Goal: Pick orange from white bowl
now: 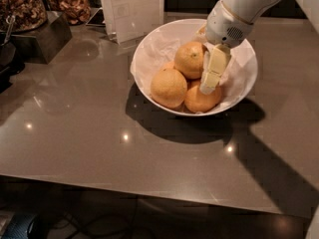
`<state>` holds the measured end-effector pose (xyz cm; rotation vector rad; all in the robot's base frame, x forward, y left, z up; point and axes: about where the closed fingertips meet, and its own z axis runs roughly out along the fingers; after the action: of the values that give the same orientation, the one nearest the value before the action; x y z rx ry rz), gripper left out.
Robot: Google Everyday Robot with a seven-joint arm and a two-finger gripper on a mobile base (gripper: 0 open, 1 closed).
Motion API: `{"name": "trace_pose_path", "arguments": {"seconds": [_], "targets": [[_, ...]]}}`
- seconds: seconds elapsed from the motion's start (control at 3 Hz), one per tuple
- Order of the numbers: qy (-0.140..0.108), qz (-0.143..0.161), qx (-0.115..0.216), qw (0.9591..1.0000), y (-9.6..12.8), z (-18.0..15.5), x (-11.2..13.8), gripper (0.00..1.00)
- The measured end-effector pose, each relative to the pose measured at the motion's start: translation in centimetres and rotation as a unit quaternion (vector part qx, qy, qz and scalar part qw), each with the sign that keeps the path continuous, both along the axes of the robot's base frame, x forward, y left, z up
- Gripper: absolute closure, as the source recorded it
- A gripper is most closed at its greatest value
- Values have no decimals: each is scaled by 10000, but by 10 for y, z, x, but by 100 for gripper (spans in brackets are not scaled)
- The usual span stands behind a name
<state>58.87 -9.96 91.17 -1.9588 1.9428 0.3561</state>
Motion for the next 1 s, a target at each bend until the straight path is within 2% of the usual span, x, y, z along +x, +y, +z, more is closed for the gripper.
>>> {"name": "trace_pose_path", "arguments": {"seconds": [0.33,0.67,1.0], "targets": [[33,-114,157,9998,7,-3,6,0],[33,-114,157,9998,7,-3,6,19],[33,-114,157,9998,7,-3,6,42]]}}
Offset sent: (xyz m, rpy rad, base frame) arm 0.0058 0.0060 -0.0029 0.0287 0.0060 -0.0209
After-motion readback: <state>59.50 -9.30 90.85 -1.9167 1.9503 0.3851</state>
